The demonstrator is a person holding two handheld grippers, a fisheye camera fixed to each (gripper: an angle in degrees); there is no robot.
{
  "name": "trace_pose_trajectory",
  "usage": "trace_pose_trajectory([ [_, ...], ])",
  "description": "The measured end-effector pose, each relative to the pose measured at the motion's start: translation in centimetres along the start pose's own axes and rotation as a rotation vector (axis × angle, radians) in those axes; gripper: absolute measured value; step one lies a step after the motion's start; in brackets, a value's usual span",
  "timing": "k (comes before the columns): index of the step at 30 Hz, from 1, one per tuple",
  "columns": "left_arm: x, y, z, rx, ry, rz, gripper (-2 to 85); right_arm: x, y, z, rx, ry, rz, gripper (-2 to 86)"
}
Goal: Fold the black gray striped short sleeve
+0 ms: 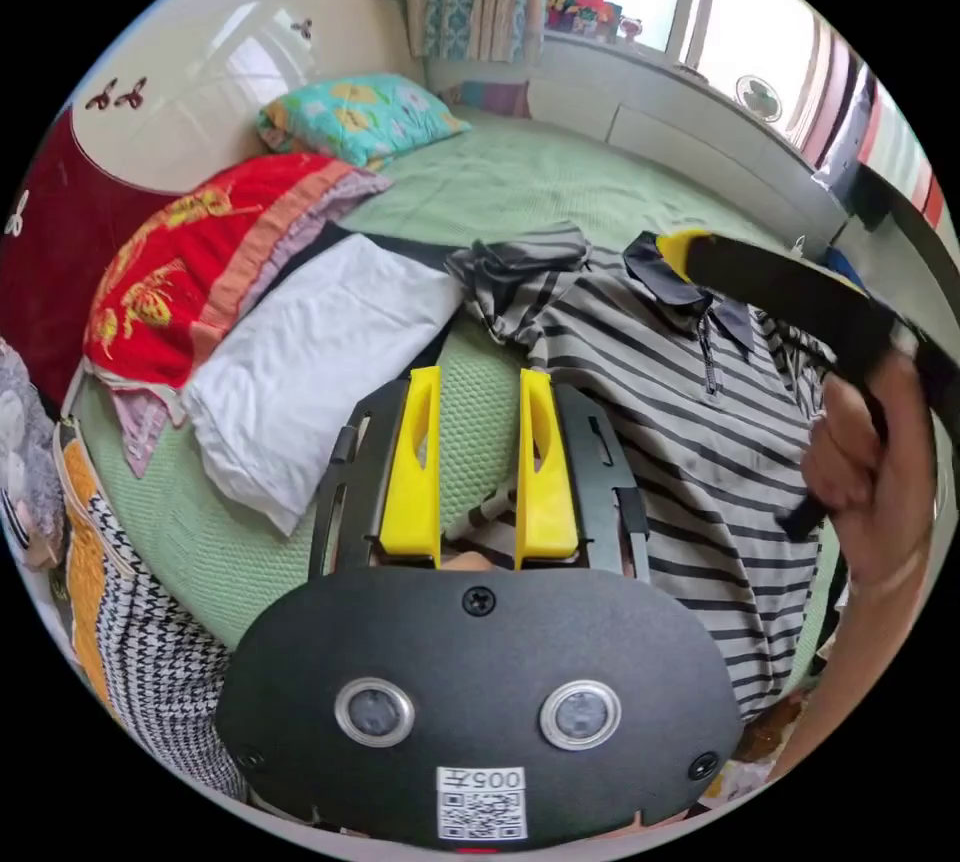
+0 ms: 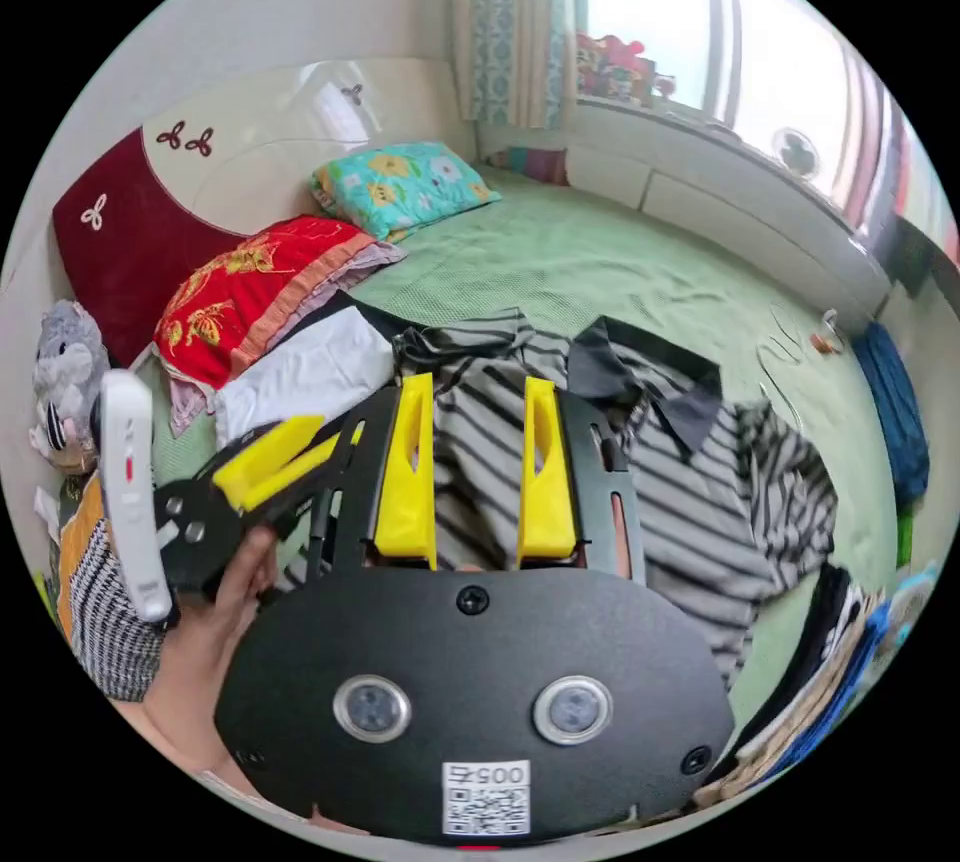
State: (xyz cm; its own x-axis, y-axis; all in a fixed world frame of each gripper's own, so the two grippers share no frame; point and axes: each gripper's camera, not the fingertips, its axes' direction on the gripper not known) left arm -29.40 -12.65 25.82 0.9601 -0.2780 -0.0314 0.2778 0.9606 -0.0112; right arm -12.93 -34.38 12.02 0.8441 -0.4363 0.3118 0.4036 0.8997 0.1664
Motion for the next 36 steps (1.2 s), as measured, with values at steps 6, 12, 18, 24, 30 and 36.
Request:
trace_pose_trajectory([
  [6,-1.4,-1.3,3.8,-0.042,0.018,0.048,9.7,2.0,-7.0,10.7,-0.127,-0.028,-0.025,12.9],
  [12,-2.3,-1.6,6.2,-0.063,0.004,0.066,1.4,1.7,-10.3,15.6,-0.229,0.024,-0.065,6.3],
  [18,-6.1,-1.5,5.3,0.020,-0.038,-0.033,-0.1,1.7,-15.5,12.7,-0.031,-0.051,-0.021,-0.8],
  [24,-8.9,-0.9,4.6,0.061,-0.023,-0.077,0.0,-0.8,-20.1,14.2,0.062,-0.085,0.019,-0.5],
  [30,-8.3,-0.4,4.9,0.061,-0.027,0.006,3.2,-2.3,-21.8,14.4,0.069,-0.118,-0.019,7.0],
  [36,-10.4,0.1,3.4,0.093,-0.046,-0.032,5.4,-3.7,-16.2,11.7,0.002,-0.221,-0.246,12.7],
])
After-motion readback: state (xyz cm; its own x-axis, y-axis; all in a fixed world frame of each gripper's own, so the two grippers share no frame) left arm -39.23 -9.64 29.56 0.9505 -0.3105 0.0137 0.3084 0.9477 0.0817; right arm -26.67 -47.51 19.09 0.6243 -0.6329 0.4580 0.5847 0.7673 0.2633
